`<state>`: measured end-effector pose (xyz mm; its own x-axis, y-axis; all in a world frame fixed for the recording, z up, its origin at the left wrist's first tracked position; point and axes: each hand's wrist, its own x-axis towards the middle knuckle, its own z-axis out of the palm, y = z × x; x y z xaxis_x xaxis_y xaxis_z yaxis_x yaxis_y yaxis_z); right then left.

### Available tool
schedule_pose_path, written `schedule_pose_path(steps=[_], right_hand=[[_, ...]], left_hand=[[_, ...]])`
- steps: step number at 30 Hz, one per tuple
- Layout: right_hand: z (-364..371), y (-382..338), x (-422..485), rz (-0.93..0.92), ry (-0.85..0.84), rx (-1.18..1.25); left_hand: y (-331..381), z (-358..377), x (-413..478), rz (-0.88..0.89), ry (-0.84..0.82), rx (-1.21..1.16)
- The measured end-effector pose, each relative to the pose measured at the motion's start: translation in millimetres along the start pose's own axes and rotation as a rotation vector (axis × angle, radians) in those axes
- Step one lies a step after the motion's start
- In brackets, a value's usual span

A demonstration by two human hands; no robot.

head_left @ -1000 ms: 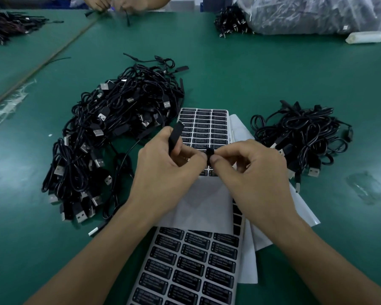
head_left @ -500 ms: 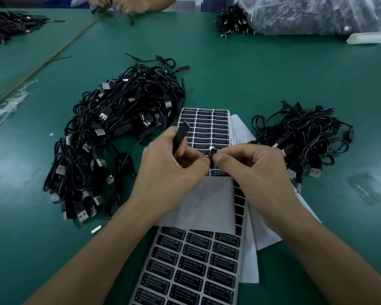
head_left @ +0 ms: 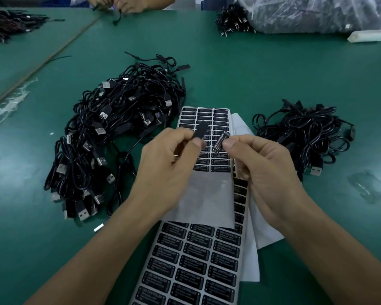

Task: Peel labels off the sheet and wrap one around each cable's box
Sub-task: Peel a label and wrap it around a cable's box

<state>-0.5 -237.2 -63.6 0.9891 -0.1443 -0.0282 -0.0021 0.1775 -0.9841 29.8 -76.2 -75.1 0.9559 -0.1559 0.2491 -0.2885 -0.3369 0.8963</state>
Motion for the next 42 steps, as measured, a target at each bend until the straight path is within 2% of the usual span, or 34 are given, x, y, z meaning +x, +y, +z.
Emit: schedule_pose_path(steps=[5,12,21,24,27,33,42], right_hand=[[0.3,0.9,0.0,-0.033,0.036,0.069],[4.9,4.7,-1.0,-0.036,0.048,0.163],[6.4,6.4,0.0,-0.052,0.091,0.099],[5.3,3.4,0.6,-0.116,0.127,0.046],[3.2,3.6,1.2,-0.09,0.158,0.024],[8.2,9.1,-0.4,-0.064,0.079,-0.009],[6.7,10.8,0.0,-0.065,0.083,-0.042]], left_hand=[[-2.2,1.3,0.0,0.067,-0.014,0.011],[-3.3,3.6,-3.3,0.042,-0.099,-0.077],[-5.4,0.6,-1.8,-0.018,-0.162,-0.049],[-6.6,0.4,0.6,-0.06,-0.12,-0.083],[-7.4,-0.9,2.7,-0.117,-0.082,-0.141],[-0.8,-3.4,3.0,-0.165,-0.121,-0.237],[6.1,-6.7,2.2,-0.165,-0.207,-0.305]])
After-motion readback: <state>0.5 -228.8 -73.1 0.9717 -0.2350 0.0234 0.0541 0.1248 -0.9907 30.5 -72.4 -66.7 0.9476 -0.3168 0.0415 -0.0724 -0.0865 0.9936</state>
